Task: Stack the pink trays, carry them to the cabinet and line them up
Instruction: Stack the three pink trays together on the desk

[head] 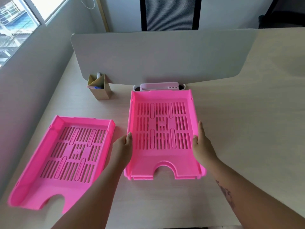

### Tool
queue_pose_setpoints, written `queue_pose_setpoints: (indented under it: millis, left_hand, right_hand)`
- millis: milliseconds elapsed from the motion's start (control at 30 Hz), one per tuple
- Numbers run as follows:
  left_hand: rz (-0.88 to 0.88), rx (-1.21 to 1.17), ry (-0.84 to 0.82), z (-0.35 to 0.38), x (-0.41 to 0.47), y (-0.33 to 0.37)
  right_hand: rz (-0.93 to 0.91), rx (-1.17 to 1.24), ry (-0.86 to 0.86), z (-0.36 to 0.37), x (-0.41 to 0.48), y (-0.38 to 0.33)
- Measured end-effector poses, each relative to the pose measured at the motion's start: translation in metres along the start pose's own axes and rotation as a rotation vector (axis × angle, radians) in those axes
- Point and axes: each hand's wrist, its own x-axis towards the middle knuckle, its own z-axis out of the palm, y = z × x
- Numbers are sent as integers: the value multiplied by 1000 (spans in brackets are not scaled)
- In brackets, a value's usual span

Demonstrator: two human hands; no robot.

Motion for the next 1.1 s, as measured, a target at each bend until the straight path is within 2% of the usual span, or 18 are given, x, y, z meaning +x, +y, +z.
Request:
queue_pose_setpoints:
  millis: [67, 233, 367, 433, 533, 700, 867, 967, 1100]
  left_hand:
    - [5, 34, 7, 1, 2, 2]
    - [44, 120, 13, -8, 1, 11]
    - [115, 189, 174, -33, -9, 23]
    - [135, 225, 279, -52, -16, 22]
    - [79, 248, 387, -87, -34, 8]
    - [-43, 452, 502, -166, -69, -43]
    - [-196, 493, 547, -233, -86, -100]
    - [-257, 469, 524, -258, -78, -134]
    - [-246, 454, 443, -269, -54, -169]
  right_hand:
    - [2, 17, 28, 2, 6, 2]
    - [-81, 9, -34, -10, 11, -6]
    - [-315, -242, 102, -28, 29, -41]
    - [-455, -293, 104, -26, 35, -69]
    - [-615, -287, 27, 4, 30, -113]
    - [-803, -215, -146, 83, -17, -176]
    - [-744, -132, -283, 144, -55, -215]
    - [-600, -95, -246, 173, -63, -220]
    - [-368, -85, -165, 207, -65, -210]
